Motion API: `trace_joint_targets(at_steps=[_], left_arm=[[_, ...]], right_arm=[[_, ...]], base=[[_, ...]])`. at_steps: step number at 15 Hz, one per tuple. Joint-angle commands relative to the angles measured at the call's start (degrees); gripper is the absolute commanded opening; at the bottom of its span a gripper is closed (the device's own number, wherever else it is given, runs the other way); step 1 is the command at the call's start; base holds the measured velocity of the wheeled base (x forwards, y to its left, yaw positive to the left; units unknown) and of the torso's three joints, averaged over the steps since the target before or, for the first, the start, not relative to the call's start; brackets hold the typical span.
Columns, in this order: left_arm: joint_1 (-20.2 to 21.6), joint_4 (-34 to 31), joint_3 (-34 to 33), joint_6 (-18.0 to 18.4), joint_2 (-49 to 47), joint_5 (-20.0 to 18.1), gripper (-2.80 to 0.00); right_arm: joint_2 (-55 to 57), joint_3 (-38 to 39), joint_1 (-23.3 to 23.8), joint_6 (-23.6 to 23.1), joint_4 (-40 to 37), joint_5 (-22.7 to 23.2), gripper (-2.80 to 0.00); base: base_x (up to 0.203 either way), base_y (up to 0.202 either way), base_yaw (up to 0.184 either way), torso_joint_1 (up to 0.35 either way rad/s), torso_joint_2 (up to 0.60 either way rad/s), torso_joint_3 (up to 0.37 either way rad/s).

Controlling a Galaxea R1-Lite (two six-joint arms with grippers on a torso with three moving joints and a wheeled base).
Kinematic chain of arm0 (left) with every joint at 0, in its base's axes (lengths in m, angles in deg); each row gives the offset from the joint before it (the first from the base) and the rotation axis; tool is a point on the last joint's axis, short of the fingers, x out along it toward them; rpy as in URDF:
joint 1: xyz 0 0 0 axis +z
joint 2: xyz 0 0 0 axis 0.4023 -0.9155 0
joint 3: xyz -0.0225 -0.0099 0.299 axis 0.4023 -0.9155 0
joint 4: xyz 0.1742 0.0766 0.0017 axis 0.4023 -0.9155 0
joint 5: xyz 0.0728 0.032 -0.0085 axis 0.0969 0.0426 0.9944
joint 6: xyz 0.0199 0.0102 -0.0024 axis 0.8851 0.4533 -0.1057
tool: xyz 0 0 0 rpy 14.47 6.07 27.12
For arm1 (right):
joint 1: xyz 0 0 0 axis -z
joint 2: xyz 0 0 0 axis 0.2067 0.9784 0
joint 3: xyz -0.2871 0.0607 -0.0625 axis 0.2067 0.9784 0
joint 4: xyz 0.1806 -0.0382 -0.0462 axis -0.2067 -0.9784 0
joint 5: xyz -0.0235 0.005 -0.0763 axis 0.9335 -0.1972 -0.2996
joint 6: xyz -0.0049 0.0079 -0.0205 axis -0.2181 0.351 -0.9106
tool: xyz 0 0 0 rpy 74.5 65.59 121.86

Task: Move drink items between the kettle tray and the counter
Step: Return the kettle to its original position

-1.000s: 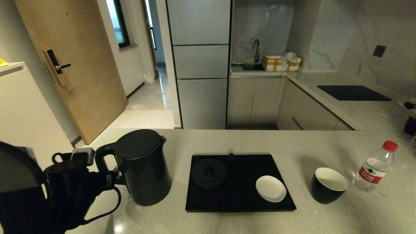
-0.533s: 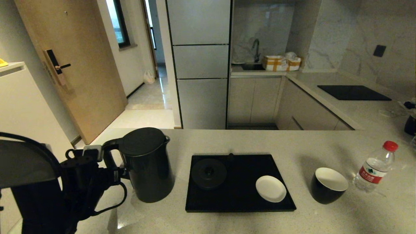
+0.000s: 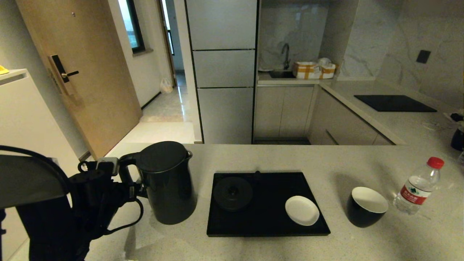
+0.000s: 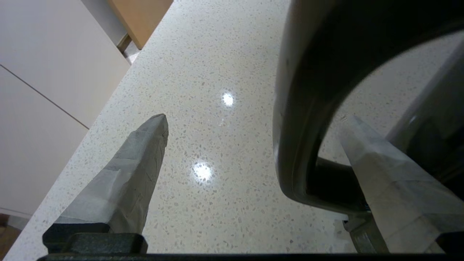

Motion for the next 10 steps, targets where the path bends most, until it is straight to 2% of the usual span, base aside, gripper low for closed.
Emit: trace_joint_targets(at_steps=[1, 10], left_arm=[[-0.1, 0.49, 0.19, 0.32, 0.2, 0.05, -2.8], [-0.19, 0.58, 0.09, 0.27, -0.17, -0.26, -2.8]], right_arm=[[-0.01, 0.01, 0.0, 0.0, 0.1, 0.0, -2.8], [-0.01, 0.01, 0.0, 0.0, 0.01, 0.0, -2.8]], base=[[0.0, 0.0, 0.0, 0.0, 0.0, 0.0], [0.0, 0.0, 0.0, 0.0, 0.0, 0.0]])
